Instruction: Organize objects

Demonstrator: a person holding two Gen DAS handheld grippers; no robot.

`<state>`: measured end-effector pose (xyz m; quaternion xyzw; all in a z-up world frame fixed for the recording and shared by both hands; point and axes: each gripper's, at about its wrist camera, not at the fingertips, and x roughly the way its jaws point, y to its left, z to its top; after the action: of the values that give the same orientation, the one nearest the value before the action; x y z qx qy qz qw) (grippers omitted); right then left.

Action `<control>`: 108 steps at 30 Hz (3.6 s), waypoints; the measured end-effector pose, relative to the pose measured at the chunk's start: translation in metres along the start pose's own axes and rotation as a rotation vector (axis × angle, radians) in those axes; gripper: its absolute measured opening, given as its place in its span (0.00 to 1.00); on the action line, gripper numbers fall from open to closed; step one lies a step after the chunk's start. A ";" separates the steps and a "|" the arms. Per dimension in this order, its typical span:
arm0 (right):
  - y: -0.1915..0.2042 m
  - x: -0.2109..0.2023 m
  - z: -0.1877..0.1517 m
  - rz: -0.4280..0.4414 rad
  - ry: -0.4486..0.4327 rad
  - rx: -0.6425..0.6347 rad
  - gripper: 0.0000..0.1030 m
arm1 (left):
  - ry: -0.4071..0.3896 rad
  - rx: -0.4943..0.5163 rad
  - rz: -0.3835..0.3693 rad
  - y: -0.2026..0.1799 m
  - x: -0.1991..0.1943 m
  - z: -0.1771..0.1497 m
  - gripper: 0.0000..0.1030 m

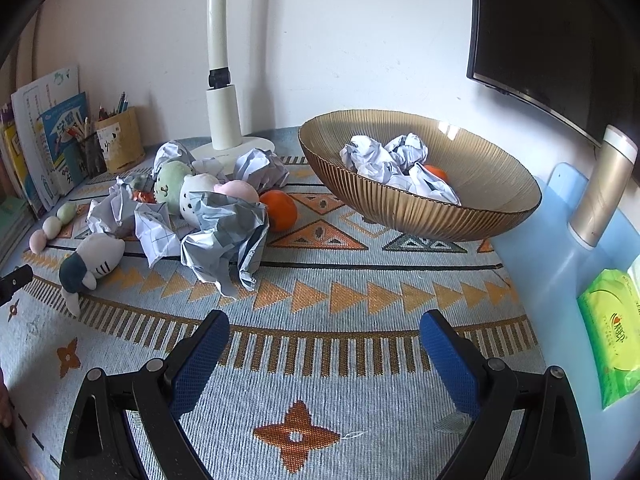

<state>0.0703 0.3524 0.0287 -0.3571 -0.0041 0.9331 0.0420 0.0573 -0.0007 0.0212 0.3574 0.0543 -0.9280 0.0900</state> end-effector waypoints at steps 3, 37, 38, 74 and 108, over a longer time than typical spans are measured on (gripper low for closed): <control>0.000 0.000 0.000 0.000 -0.001 -0.001 0.93 | 0.000 0.001 0.002 0.000 0.000 0.000 0.99; 0.002 -0.002 0.000 -0.001 -0.002 -0.001 0.93 | -0.003 0.001 -0.011 -0.003 0.000 -0.001 0.99; 0.002 -0.001 0.001 -0.001 -0.001 -0.001 0.93 | -0.003 0.002 -0.012 -0.003 0.000 -0.001 0.99; 0.002 -0.001 -0.001 0.008 -0.011 -0.009 0.93 | -0.004 0.005 -0.032 -0.003 0.000 -0.001 0.99; -0.002 0.000 -0.001 0.012 -0.006 0.004 0.93 | -0.010 0.008 -0.047 -0.002 0.001 0.000 0.99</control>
<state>0.0711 0.3544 0.0281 -0.3543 -0.0004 0.9344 0.0369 0.0565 0.0012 0.0209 0.3520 0.0586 -0.9318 0.0671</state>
